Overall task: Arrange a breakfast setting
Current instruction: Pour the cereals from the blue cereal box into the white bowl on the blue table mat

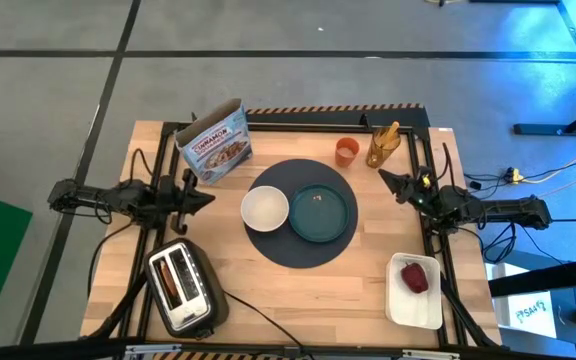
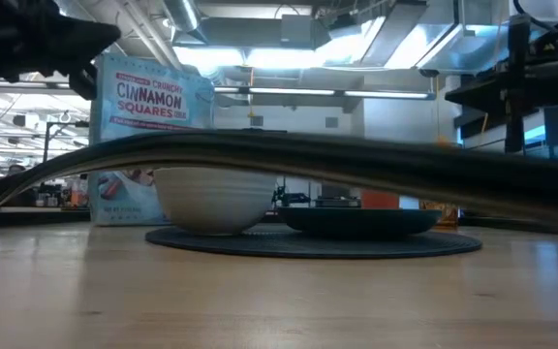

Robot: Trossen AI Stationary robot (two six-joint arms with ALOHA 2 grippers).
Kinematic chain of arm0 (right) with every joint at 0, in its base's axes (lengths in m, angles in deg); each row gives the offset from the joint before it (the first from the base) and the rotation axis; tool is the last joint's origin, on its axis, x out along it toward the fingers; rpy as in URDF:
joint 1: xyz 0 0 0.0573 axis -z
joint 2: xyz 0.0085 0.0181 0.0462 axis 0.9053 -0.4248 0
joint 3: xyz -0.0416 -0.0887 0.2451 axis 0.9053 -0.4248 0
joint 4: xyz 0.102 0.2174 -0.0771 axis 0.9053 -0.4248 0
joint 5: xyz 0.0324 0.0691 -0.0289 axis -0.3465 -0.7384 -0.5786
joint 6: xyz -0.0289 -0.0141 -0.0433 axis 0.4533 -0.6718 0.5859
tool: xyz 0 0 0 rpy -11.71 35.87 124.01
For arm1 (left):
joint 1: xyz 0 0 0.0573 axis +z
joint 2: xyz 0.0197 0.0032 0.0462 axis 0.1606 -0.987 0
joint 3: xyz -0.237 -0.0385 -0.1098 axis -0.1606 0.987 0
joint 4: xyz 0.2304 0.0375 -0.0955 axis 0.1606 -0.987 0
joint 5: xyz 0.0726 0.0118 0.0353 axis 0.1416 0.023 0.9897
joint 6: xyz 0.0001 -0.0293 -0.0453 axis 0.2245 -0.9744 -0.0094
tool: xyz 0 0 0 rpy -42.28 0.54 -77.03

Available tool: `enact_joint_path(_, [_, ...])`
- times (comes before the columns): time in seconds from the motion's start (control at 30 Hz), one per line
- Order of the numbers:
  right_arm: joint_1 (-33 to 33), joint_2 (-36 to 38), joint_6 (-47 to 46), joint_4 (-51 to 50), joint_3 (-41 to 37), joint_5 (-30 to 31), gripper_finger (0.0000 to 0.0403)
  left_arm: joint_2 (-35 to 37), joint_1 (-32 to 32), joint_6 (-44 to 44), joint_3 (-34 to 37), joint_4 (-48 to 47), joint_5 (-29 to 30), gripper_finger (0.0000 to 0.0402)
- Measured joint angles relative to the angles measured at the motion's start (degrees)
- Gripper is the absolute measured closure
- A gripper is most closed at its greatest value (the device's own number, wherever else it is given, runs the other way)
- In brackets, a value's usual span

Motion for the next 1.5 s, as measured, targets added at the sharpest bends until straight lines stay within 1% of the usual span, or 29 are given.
enact_joint_path(0.07, [0.0,0.0,-0.01,0.7,0.0,-0.89,0.0403,-0.02,0.0,-2.54,0.02,2.61,1.67,0.0401])
enact_joint_path(0.13, [0.0,0.01,-0.07,1.19,0.0,-3.6,0.0403,0.0,-0.01,-3.25,-0.66,4.66,0.63,0.0401])
enact_joint_path(0.2, [0.0,-0.01,-1.01,2.46,0.0,-5.57,0.0401,-0.86,-0.37,-2.97,-3.71,0.16,-3.51,0.0401])
enact_joint_path(0.23, [0.0,-0.01,-1.42,3.46,0.0,-5.86,0.0399,-2.01,-0.66,-2.95,-6.01,-4.35,-4.53,0.0401])
enact_joint_path(0.27, [0.0,0.01,-1.52,4.4,0.0,-5.87,0.0395,-3.58,-0.82,-2.76,-8.71,-9.52,-4.21,0.0401])
enact_joint_path(0.33, [0.0,-0.01,-0.91,4.75,0.23,-5.79,0.0382,-7.34,-1.11,-2.49,-14.56,-19.24,0.77,0.0401])
enact_joint_path(0.4, [0.0,-0.01,1.03,4.97,0.72,-5.46,0.0361,-10.27,-1.16,-2.55,-19.81,-24.47,5.91,0.0401])
enact_joint_path(0.43, [0.0,0.01,1.78,5.16,1.04,-4.99,0.0348,-11.42,-1.16,-2.1,-22.41,-26.2,7.29,0.0401])
enact_joint_path(0.5, [0.0,0.01,2.92,5.21,1.72,-4.3,0.0318,-13.41,-1.16,0.7,-26.98,-29.6,7.84,0.0401])
enact_joint_path(0.6, [0.0,0.01,3.15,5.01,2.64,-4.32,0.0268,-15.93,-1.18,1.74,-32.54,-38.36,9.77,0.0401])
enact_joint_path(0.67, [0.0,-0.01,3.15,4.98,3.03,-4.33,0.0235,-16.96,-1.16,-0.67,-35.72,-44.51,13.17,0.0401])
enact_joint_path(0.77, [0.0,-0.01,2.78,4.76,3.06,-3.23,0.0193,-17.63,-1.16,-8.02,-39.85,-53.15,18.94,0.0401])
enact_joint_path(0.83, [0.0,-0.01,2.74,4.43,3.06,-1.78,0.0171,-17.78,-1.16,-12.24,-42.39,-59.2,20.46,0.0395])
enact_joint_path(0.97, [0.0,-0.01,3.04,4.07,3.06,0.18,0.0147,-18.02,-1.16,-20.42,-46.0,-69.67,21.62,0.0357])
enact_joint_path(1.13, [0.02,-0.01,3.02,1.92,3.06,0.23,0.0142,-18.01,-1.16,-29.46,-45.24,-77.0,24.9,0.0289])
enact_joint_path(1.2, [0.04,-0.01,3.12,0.78,3.06,0.23,0.0142,-18.01,-1.16,-31.21,-43.58,-78.22,26.49,0.0261])
enact_joint_path(1.33, [0.02,-0.01,3.09,-1.23,3.06,0.25,0.0142,-18.04,-1.03,-34.45,-39.93,-78.28,32.02,0.0205])
enact_joint_path(1.4, [0.02,-0.01,3.09,-1.13,3.06,0.45,0.0142,-18.01,-0.46,-34.65,-38.58,-78.27,34.58,0.0174])
enact_joint_path(1.5, [0.02,-0.01,3.1,-1.17,3.06,0.37,0.0142,-18.03,0.95,-35.88,-36.89,-77.82,36.44,0.0131])
